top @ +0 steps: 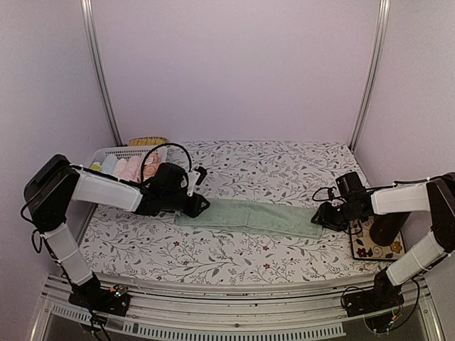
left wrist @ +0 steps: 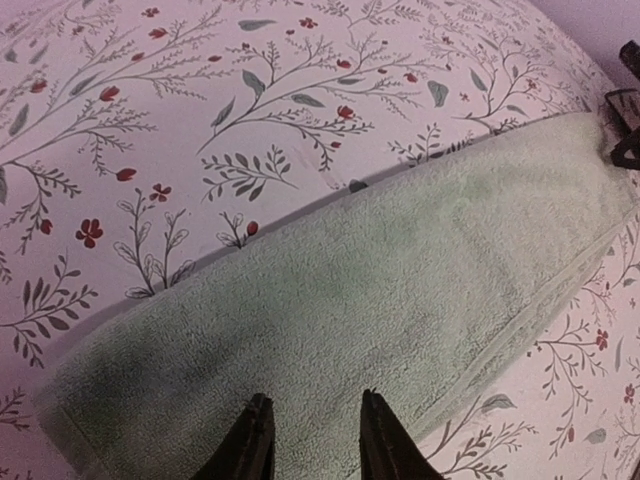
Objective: Roll the towels
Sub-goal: Smooth out the towel at the center of the board.
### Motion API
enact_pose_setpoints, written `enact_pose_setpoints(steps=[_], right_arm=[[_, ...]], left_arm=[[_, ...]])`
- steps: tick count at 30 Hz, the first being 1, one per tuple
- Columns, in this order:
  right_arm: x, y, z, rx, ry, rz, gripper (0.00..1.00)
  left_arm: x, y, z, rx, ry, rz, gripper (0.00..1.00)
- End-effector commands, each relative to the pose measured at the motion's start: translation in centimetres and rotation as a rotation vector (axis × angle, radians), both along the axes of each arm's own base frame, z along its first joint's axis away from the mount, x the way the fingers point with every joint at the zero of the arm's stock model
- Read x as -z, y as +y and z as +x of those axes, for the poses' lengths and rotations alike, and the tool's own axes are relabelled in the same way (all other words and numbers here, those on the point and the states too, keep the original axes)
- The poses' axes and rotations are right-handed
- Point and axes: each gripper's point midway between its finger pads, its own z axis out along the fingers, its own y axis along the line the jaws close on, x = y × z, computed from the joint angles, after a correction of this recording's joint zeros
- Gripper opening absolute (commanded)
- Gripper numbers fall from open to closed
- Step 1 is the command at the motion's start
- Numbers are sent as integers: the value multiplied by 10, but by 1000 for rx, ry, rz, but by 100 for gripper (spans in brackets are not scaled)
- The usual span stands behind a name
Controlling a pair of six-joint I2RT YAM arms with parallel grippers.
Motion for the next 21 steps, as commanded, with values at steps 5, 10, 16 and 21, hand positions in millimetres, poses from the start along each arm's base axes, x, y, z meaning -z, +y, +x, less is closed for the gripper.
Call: enact_pose_setpoints(steps=[5, 10, 16, 21], right_arm=[[21, -1, -18, -4, 87, 6, 30], [21, -6, -15, 2, 89, -29, 4], [0, -24, 3, 23, 33, -155, 3], [-15, -39, 26, 9, 2, -297, 3]], left_arm=[[31, 5, -12, 12, 79, 26, 30], [47, 16, -15, -2, 126, 48, 28], [59, 39, -17, -34, 166, 54, 22], [64, 49, -21, -35, 188, 45, 21]])
